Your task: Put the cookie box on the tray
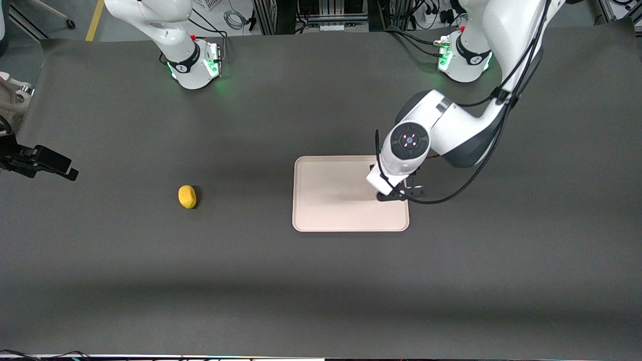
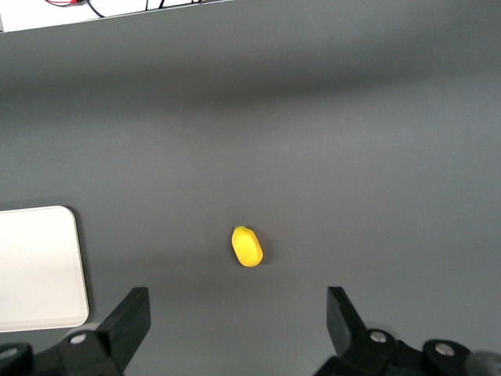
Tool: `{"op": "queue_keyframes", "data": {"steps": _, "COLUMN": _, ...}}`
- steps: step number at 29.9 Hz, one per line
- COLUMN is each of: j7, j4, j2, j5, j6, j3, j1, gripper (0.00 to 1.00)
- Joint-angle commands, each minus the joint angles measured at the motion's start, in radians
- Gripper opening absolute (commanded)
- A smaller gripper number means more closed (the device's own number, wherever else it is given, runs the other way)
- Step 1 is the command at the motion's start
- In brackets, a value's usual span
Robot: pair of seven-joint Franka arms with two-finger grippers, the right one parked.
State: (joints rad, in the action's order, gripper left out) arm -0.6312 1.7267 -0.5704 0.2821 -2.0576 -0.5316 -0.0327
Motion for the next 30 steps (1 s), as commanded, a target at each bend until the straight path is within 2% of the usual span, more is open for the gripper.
{"op": "queue_keyframes", "data": {"steps": 1, "j7": 0.015, "j4": 0.008, "j2": -0.003, "j5": 0.014, "j6": -0.027, "j3": 0.002, "j1": -0.001, "gripper": 0.35}}
{"op": "queue_keyframes", "data": {"steps": 3, "j7": 0.013, "j4": 0.013, "j2": -0.005, "j5": 0.014, "j6": -0.039, "j3": 0.002, "j1": -0.001, "gripper": 0.43}}
{"op": "queue_keyframes", "data": {"steps": 7, "j7": 0.001, "j4": 0.027, "j2": -0.008, "j5": 0.014, "j6": -0.061, "j3": 0.002, "j1": -0.001, "gripper": 0.47}}
{"op": "queue_keyframes", "data": {"steps": 8, "j7": 0.001, "j4": 0.028, "j2": -0.008, "j5": 0.014, "j6": -0.062, "j3": 0.002, "j1": -0.001, "gripper": 0.55}}
{"op": "queue_keyframes", "data": {"steps": 10, "j7": 0.002, "j4": 0.028, "j2": -0.005, "j5": 0.014, "j6": -0.061, "j3": 0.002, "j1": 0.0, "gripper": 0.93}}
{"op": "queue_keyframes", "data": {"steps": 11, "j7": 0.004, "j4": 0.027, "j2": -0.005, "j5": 0.014, "j6": -0.056, "j3": 0.002, "j1": 0.0, "gripper": 1.0}}
{"op": "queue_keyframes", "data": {"steps": 20, "j7": -0.008, "j4": 0.004, "j2": 0.07, "j5": -0.006, "j6": 0.06, "j3": 0.002, "j1": 0.019, "gripper": 1.0}}
{"op": "queue_keyframes", "data": {"steps": 27, "j7": 0.008, "j4": -0.041, "j2": 0.266, "j5": -0.171, "j6": 0.197, "j3": 0.105, "j1": 0.034, "gripper": 1.0}}
{"op": "queue_keyframes", "data": {"steps": 30, "j7": 0.053, "j4": -0.058, "j2": 0.366, "j5": -0.201, "j6": 0.266, "j3": 0.156, "j1": 0.033, "gripper": 1.0}}
